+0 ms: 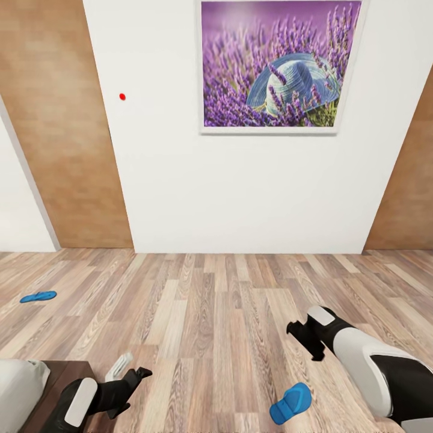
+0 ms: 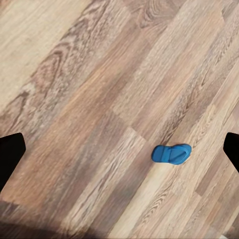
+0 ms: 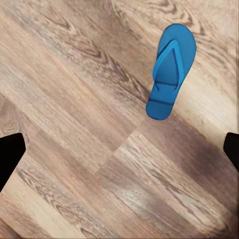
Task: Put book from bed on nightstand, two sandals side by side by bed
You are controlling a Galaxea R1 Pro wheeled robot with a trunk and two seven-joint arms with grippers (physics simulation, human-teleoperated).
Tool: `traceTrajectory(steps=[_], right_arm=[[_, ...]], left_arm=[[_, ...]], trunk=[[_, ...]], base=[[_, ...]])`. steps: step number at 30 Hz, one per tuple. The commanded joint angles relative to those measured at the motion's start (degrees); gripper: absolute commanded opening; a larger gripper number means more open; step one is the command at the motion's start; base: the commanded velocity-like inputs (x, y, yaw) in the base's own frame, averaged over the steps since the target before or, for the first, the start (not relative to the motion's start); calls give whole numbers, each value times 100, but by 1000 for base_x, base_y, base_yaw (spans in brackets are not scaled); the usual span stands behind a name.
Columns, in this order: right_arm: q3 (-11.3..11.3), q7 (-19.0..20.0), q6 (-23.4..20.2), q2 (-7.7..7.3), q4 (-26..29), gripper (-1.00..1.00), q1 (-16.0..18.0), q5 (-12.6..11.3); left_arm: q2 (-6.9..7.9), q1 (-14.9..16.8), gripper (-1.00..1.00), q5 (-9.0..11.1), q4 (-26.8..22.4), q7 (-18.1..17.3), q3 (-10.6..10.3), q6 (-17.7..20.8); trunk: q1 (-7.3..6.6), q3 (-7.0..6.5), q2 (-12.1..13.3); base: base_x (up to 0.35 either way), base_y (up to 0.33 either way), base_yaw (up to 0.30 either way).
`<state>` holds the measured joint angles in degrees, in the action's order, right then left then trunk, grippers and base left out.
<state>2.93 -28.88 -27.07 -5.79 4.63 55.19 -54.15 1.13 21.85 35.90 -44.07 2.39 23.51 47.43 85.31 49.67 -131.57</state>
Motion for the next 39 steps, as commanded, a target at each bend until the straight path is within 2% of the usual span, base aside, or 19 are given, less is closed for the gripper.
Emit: traceTrajectory(steps=[1, 7, 17, 29, 39], right_arm=[[33, -32, -29, -20, 1, 100, 1, 7], [33, -37, -27, -88, -39, 100, 0, 12], [37, -31, -56, -104, -49, 100, 0, 0], [30, -27, -94, -241, -50, 100, 0, -16], [24, -25, -103, -350, -40, 100, -2, -17]], left_arm=[[-3, 4, 100, 40, -5, 25, 11, 29], [-7, 4, 100, 40, -5, 25, 13, 29], [15, 4, 100, 40, -5, 25, 13, 29], [10, 4, 100, 40, -5, 25, 7, 29], [3, 4, 100, 33, -5, 25, -1, 29]], trunk=[[21, 24, -44], [153, 132, -285], [373, 312, -686], [636, 527, -1167], [662, 749, -1181]], base=[[0, 0, 0], [0, 0, 0], [0, 0, 0], [0, 0, 0], [0, 0, 0]])
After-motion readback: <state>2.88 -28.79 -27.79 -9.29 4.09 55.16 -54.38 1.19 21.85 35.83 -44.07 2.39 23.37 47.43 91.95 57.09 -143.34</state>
